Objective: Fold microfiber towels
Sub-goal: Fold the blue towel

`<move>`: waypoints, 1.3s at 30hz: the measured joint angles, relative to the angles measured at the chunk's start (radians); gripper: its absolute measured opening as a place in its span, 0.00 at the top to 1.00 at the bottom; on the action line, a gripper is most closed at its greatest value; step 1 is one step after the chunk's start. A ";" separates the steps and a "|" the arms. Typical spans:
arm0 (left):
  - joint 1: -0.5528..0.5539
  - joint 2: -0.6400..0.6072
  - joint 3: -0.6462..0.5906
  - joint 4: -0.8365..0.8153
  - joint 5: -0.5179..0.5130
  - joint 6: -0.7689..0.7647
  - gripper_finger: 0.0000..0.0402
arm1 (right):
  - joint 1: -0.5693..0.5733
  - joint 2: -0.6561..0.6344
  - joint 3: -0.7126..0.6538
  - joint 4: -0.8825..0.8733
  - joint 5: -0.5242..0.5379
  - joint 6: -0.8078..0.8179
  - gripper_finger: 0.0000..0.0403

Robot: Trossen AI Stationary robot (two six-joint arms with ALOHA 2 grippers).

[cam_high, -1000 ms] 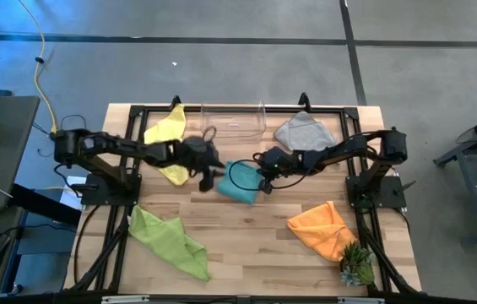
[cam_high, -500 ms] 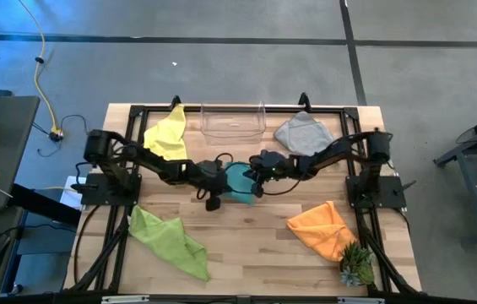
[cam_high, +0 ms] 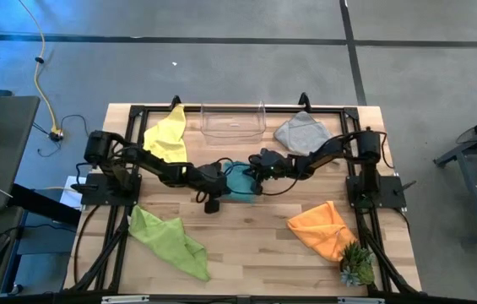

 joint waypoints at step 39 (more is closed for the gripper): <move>0.234 -0.032 0.000 0.130 0.101 -0.043 1.00 | 0.016 -0.200 -0.067 -0.182 -0.029 0.009 1.00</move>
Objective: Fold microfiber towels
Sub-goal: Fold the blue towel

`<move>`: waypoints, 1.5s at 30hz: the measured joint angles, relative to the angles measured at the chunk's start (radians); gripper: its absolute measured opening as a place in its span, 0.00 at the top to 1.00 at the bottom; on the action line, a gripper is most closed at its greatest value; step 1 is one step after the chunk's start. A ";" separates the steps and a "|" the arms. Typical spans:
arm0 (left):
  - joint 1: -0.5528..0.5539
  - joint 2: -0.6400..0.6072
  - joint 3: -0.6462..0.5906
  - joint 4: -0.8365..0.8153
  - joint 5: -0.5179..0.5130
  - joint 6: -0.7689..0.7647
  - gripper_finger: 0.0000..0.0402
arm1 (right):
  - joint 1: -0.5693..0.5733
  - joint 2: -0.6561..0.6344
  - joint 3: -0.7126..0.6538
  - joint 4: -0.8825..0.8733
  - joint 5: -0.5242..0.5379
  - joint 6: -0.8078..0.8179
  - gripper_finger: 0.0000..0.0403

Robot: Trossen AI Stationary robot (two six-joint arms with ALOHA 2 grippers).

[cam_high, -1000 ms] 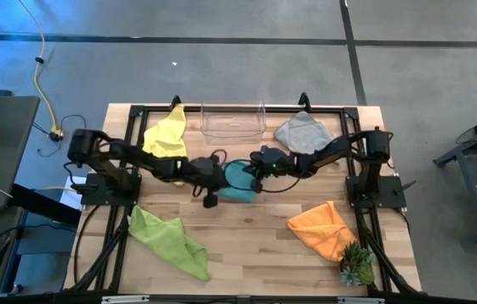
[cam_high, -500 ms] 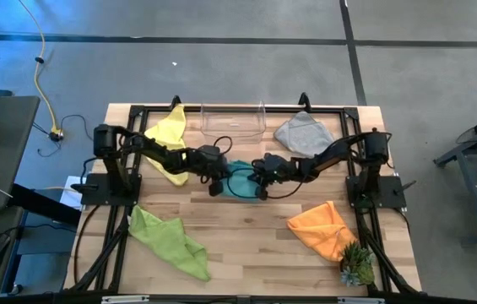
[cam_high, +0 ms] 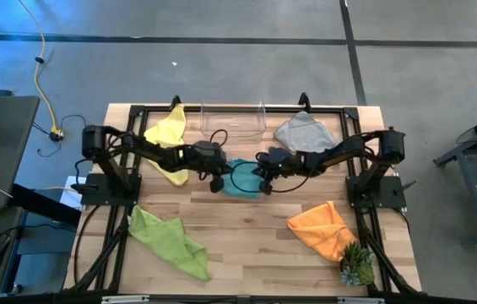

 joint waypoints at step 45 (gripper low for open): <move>-0.336 -0.030 0.002 -0.161 -0.317 0.321 0.62 | 0.264 -0.109 0.114 -0.291 0.209 0.044 0.45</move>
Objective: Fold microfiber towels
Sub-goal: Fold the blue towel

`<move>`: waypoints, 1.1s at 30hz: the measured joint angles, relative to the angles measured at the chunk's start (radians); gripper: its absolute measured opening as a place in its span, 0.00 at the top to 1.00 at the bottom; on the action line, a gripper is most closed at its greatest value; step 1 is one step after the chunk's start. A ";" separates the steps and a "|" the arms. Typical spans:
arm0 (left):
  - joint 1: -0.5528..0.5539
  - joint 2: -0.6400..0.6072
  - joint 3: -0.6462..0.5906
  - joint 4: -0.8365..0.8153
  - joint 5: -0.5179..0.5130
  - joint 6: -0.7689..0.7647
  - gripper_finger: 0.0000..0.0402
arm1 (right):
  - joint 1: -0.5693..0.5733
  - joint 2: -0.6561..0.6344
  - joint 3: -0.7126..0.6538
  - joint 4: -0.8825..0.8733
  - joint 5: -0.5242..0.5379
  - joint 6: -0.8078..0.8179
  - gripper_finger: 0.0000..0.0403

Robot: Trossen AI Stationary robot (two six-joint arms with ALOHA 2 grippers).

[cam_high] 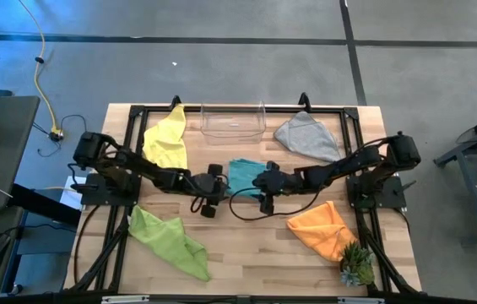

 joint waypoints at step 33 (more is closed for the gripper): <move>0.058 0.093 0.158 -0.022 0.023 -0.080 0.99 | 0.011 0.029 0.010 -0.027 0.057 0.059 0.29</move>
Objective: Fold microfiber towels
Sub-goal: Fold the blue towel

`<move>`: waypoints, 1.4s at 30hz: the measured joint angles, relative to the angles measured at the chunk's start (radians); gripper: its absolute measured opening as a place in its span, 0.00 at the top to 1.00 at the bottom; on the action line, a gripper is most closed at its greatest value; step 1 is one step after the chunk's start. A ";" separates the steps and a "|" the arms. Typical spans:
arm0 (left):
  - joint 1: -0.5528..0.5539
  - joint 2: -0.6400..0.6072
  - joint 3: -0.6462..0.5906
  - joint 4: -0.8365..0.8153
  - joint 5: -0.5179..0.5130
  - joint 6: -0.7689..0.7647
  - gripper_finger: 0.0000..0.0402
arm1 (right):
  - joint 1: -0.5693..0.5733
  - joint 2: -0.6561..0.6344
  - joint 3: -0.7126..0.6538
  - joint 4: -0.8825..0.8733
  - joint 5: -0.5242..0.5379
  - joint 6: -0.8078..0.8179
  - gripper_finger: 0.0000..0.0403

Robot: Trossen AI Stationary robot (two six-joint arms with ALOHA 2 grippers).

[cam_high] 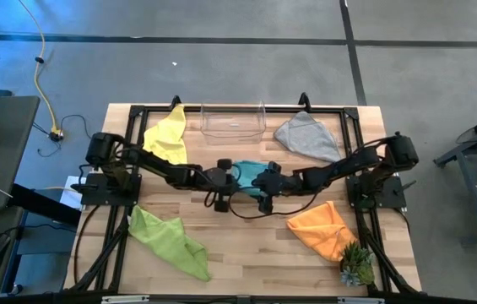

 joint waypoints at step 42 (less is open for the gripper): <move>0.104 -0.487 -0.304 -0.044 0.132 -0.333 0.65 | 0.004 0.158 0.346 -0.452 0.121 -0.147 0.98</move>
